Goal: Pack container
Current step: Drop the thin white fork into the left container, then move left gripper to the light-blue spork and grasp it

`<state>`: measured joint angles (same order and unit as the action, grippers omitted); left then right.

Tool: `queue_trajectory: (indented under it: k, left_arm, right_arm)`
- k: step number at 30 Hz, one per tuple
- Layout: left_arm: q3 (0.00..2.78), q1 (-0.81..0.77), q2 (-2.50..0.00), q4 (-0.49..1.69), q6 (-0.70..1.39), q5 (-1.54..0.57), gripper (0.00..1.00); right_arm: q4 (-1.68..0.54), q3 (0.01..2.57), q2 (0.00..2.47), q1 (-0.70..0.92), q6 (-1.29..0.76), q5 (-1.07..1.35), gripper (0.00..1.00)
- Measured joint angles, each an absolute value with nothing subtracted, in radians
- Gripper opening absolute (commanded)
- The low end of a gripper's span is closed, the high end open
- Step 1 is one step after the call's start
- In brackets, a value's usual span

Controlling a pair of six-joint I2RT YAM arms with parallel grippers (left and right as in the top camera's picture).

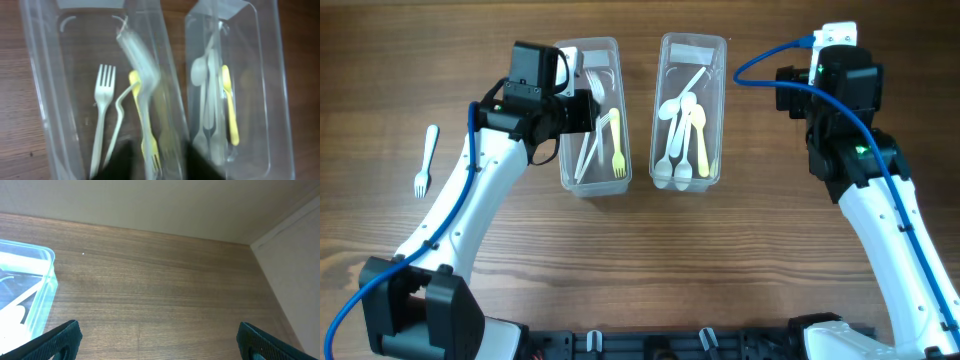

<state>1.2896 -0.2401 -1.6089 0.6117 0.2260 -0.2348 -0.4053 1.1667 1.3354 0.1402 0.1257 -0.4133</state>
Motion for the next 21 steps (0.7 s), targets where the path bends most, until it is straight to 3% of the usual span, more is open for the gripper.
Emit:
queue_trajectory:
  k: [1,4,11,15,21]
  left_arm:
    - [1.290,-0.240,-1.609,0.607,0.231,-0.224,0.91]
    - [1.290,-0.236,-1.609,0.593,0.234,-0.197,1.00]
    - [1.290,-0.153,-1.609,0.651,0.149,-0.047,1.00]
    - [1.290,-0.017,-1.609,0.748,0.060,0.160,1.00]
    - [1.289,0.193,-1.613,0.751,0.010,0.247,1.00]
  right_arm:
    - [-0.405,1.167,1.335,0.140,0.126,-0.413,1.00]
    - [-0.405,1.167,1.335,0.140,0.126,-0.413,1.00]
    - [-0.405,1.167,1.335,0.140,0.126,-0.413,1.00]
    - [-0.406,1.167,1.335,0.140,0.126,-0.413,1.00]
    - [-0.406,1.167,1.335,0.140,0.126,-0.413,1.00]
